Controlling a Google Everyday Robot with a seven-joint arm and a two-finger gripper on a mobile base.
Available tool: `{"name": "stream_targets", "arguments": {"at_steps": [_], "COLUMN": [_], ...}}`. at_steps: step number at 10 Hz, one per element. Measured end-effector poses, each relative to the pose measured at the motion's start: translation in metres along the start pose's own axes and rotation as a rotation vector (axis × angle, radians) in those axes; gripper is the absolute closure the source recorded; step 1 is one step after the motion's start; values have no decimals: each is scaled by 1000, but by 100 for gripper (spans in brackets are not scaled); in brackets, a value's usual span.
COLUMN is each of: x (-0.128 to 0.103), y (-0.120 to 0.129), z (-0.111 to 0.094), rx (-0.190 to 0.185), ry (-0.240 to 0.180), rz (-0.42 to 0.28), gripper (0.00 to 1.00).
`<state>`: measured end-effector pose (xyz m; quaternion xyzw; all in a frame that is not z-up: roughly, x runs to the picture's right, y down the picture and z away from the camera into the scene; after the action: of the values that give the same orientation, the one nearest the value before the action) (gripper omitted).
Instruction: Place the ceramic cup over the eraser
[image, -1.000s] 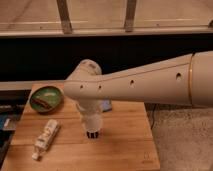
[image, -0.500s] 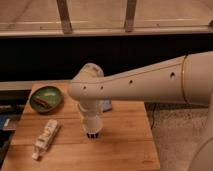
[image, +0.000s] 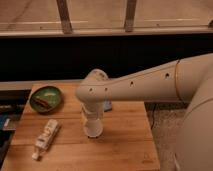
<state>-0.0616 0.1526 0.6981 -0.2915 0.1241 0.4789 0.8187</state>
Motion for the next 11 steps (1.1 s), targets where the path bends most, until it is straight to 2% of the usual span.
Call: {"name": "stream_targets", "arguments": {"at_steps": [1,3,8,9,11], "x": [-1,0,-1,-1,0], "y": [2,0,1,1,1], "z": [0,0,0,0,0], "rx": [-3,1,0,0,0], "ry": [-1,-1,-1,-1,-1], "rz": [-2,-1,-3,-2,-2], "gripper": [97,81,28,23,20]}}
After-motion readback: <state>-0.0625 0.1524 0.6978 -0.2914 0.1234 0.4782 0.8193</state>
